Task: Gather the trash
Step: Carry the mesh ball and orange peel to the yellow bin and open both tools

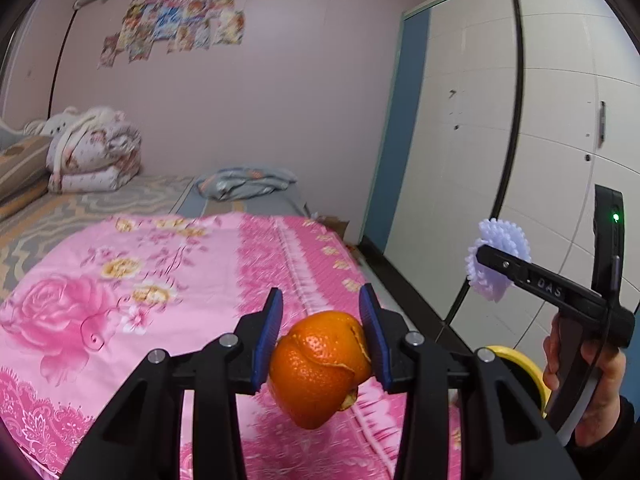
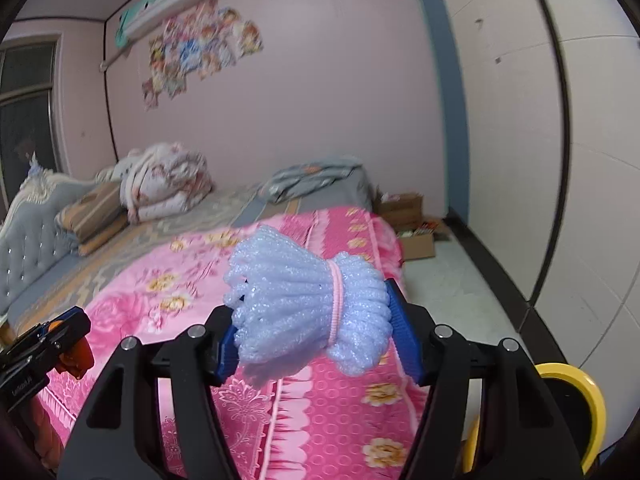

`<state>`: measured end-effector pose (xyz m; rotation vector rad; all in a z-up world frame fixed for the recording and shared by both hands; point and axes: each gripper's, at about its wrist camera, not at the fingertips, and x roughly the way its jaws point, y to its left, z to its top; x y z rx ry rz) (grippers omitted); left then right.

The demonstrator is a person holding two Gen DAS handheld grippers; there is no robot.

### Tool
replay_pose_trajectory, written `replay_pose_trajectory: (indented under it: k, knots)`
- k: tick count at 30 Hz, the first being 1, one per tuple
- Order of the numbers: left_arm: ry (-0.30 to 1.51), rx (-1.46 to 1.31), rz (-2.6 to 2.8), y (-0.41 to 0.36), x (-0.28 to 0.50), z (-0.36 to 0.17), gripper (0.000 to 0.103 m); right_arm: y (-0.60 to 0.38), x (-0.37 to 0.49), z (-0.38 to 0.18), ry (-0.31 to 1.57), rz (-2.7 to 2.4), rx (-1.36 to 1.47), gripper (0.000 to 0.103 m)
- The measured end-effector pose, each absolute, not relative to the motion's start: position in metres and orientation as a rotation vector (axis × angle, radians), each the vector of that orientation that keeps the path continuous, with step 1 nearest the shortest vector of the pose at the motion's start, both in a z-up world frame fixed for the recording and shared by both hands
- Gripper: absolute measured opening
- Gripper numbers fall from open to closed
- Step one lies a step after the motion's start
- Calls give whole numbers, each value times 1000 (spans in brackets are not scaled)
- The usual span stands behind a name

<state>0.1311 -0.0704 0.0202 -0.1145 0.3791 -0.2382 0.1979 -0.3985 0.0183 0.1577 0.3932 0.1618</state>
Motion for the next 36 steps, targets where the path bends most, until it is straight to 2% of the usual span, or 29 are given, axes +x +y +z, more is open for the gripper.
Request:
replay_pose_trajectory:
  k: [15,25,36]
  knots:
    - [331,-28,-373,-172,120,54,37,-526,100,47,258,-43,257,61]
    - [322,30,-482,-249,124,57,38,-598,66,35,195,-237,295,62]
    - [369,88,-563,-328,159,33,38,-642,64,5,180,-443,309,62]
